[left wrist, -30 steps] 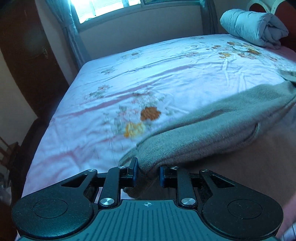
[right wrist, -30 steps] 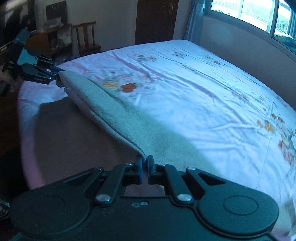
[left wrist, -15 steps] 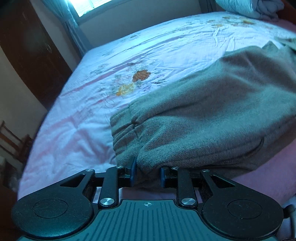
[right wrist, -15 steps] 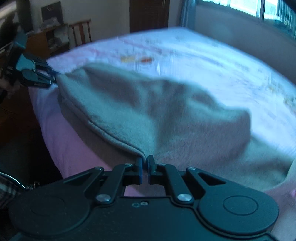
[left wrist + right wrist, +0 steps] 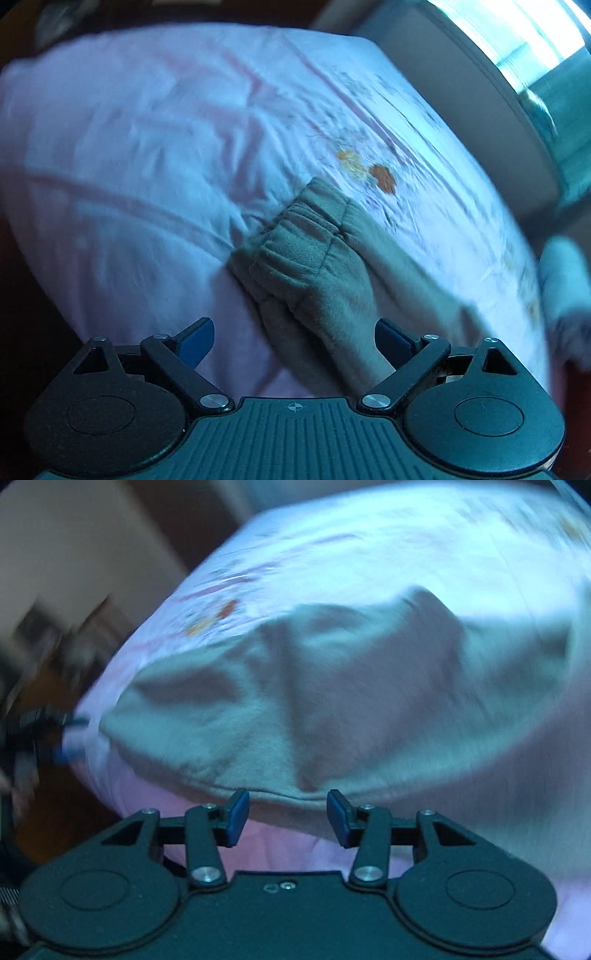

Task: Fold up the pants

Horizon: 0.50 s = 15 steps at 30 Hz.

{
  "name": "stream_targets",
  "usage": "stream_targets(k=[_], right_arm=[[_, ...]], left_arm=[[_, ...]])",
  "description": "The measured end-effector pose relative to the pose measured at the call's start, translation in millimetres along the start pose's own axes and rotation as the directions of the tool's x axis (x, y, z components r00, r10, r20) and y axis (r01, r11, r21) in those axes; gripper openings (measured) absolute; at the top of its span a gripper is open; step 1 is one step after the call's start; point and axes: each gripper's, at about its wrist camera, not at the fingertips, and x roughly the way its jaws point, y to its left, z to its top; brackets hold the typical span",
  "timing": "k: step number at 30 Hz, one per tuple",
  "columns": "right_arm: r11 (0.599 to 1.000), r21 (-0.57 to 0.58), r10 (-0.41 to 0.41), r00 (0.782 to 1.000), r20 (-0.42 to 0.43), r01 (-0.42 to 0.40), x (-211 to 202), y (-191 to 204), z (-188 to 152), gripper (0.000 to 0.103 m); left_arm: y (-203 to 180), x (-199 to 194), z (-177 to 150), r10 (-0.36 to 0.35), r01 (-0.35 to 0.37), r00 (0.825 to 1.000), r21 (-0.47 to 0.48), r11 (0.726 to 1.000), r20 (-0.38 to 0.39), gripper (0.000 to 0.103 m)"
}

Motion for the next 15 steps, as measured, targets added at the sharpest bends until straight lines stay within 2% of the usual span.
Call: stream_targets(k=[3, 5, 7, 11, 13, 15], right_arm=[[0.998, 0.039, -0.039, 0.999, 0.01, 0.039, 3, -4, 1, 0.038], [0.997, 0.057, -0.05, 0.999, 0.001, 0.05, 7, -5, 0, 0.039], [0.994, 0.097, -0.048, 0.999, -0.007, 0.048, 12, -7, -2, 0.039], [0.981, 0.186, -0.049, 0.998, -0.027, 0.053, 17, -17, -2, 0.037], [0.977, 0.208, -0.047, 0.998, -0.031, 0.052, 18, -18, -3, 0.037], [0.971, 0.237, -0.035, 0.999, -0.039, 0.044, 19, -19, -2, 0.037]], left_arm=[[-14, 11, -8, 0.002, -0.002, 1.0, 0.023, 1.0, -0.022, 0.092], [-20, 19, -14, 0.0, 0.001, 0.999, 0.011, 1.0, -0.034, 0.077], [-27, 27, -16, -0.022, 0.021, 0.999, -0.009, 1.0, -0.041, 0.048], [-38, 38, -19, -0.024, 0.025, 0.999, 0.009, 1.0, -0.043, 0.035], [-39, 38, -18, -0.017, 0.017, 1.0, 0.023, 1.0, -0.01, 0.019], [-39, 33, -15, -0.004, 0.002, 0.999, 0.049, 0.999, 0.032, 0.017]])
